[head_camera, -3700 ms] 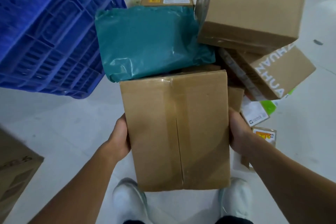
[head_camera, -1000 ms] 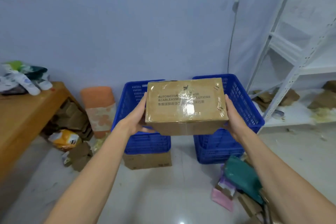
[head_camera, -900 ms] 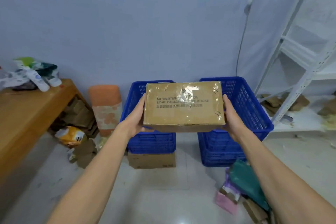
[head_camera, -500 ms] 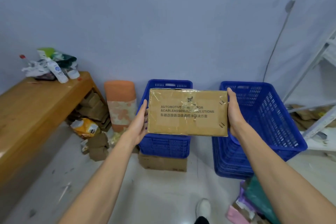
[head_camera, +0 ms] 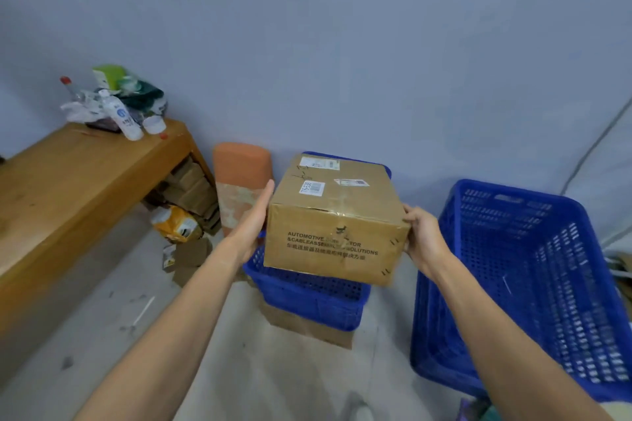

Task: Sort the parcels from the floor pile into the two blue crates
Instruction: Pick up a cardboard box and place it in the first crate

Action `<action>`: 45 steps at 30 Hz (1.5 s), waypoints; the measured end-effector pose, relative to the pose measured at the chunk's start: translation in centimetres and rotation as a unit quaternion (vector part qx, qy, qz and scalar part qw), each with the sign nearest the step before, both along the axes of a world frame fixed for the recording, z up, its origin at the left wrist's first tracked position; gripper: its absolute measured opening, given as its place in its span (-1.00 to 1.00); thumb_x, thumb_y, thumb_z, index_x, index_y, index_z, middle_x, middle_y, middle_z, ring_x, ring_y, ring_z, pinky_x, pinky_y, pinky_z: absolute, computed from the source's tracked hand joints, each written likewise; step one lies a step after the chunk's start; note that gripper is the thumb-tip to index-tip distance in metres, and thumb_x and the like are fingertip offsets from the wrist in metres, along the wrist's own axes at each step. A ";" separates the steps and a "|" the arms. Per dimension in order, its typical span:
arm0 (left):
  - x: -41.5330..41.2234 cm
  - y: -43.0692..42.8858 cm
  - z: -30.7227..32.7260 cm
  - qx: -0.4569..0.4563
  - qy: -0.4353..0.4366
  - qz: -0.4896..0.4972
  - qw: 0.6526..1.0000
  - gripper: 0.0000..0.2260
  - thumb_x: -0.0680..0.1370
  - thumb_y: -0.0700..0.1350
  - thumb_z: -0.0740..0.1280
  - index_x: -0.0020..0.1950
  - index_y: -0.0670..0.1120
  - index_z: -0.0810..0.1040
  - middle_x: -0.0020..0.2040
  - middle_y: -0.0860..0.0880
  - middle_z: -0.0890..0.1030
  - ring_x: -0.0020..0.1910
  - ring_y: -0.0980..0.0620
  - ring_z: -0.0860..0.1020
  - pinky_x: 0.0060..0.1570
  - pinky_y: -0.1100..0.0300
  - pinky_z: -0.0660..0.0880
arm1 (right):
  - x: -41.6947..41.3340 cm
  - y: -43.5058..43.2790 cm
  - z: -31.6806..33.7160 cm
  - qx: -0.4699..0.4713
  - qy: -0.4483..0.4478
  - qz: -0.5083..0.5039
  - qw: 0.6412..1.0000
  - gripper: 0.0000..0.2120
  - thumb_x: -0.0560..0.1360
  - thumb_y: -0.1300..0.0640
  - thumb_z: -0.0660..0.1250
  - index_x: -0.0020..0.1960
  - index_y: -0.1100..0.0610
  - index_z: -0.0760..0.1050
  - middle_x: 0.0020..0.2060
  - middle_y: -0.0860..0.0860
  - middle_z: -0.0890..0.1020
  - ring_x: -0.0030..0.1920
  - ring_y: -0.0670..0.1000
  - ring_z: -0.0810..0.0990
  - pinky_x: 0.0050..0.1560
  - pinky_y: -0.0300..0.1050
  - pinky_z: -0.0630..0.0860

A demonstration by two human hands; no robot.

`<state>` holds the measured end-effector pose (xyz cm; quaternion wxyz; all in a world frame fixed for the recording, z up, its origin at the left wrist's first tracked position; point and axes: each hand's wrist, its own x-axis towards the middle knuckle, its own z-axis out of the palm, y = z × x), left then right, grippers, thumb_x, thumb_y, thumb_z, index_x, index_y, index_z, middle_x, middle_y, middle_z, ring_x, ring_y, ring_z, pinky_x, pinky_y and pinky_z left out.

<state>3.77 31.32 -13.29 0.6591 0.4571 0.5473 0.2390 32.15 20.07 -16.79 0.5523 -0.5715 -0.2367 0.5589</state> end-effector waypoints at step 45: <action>0.3 22.5 -30.3 -0.102 0.186 -0.165 0.963 -0.21 0.31 0.17 0.57 0.46 0.28 0.27 0.19 0.24 0.54 0.18 0.12 0.54 0.20 0.04 0.56 | -4.9 18.2 -29.2 -0.302 -0.191 0.081 0.930 -0.14 0.50 0.36 0.19 0.62 -0.15 -0.11 0.53 -0.10 0.17 0.45 0.09 0.31 0.29 -0.02 0.46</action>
